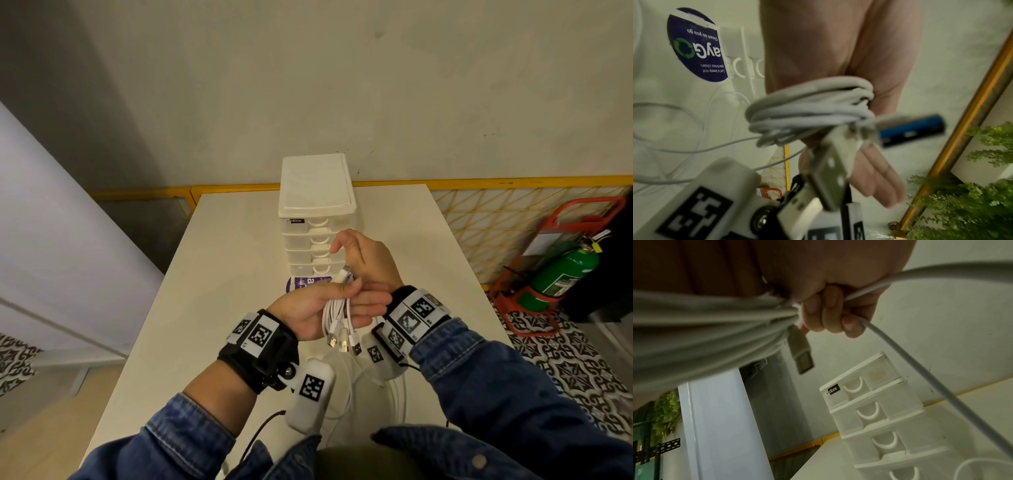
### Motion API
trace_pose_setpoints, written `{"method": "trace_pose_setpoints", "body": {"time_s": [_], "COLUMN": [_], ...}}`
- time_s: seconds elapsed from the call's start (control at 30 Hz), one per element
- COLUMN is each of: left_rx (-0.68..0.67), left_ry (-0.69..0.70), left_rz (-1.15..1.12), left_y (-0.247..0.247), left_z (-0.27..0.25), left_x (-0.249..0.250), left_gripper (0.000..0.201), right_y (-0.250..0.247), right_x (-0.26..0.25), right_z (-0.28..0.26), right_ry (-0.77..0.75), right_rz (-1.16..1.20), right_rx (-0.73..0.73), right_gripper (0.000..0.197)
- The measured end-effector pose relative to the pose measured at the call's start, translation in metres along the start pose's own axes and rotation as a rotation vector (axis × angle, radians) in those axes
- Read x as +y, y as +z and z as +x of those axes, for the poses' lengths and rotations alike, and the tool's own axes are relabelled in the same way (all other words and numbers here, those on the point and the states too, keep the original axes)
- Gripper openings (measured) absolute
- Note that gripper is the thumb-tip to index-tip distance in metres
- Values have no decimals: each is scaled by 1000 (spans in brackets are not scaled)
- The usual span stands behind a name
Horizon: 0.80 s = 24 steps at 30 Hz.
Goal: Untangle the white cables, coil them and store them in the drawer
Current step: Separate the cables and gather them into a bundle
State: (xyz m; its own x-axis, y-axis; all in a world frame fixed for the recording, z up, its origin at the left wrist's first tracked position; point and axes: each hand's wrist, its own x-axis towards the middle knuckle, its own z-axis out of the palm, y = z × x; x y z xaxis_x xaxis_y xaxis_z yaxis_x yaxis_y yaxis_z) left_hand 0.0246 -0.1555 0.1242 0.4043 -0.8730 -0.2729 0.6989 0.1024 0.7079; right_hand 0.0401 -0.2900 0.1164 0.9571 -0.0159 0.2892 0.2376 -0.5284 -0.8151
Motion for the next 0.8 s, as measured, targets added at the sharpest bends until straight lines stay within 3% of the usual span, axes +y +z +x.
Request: {"method": "trace_pose_setpoints", "body": {"time_s": [0.13, 0.23, 0.3, 0.37, 0.43, 0.63, 0.7, 0.8], "left_rx": [-25, -53, -40, -48, -46, 111, 198, 368], "left_ry": [76, 174, 242, 303, 366, 538, 581, 668], "left_rz": [-9, -81, -143, -204, -284, -233, -220, -191], "left_y": [-1, -2, -5, -7, -10, -27, -33, -46], "left_z": [-1, -3, -5, -7, -11, -26, -30, -33], "left_x": [3, 8, 14, 19, 27, 48, 50, 51], "left_gripper": [42, 42, 40, 34, 33, 39, 28, 31], "right_y": [0, 2, 11, 19, 25, 37, 38, 37], "right_x": [11, 29, 42, 50, 54, 85, 92, 94], "right_z": [1, -6, -14, -22, -30, -58, -62, -60], "right_ry": [74, 235, 217, 168, 188, 267, 303, 464], "right_rz": [118, 359, 268, 190, 228, 148, 161, 357], "right_rx": [-55, -173, -104, -14, -28, -228, -228, -114], "right_gripper": [35, 28, 24, 37, 41, 27, 24, 20]}}
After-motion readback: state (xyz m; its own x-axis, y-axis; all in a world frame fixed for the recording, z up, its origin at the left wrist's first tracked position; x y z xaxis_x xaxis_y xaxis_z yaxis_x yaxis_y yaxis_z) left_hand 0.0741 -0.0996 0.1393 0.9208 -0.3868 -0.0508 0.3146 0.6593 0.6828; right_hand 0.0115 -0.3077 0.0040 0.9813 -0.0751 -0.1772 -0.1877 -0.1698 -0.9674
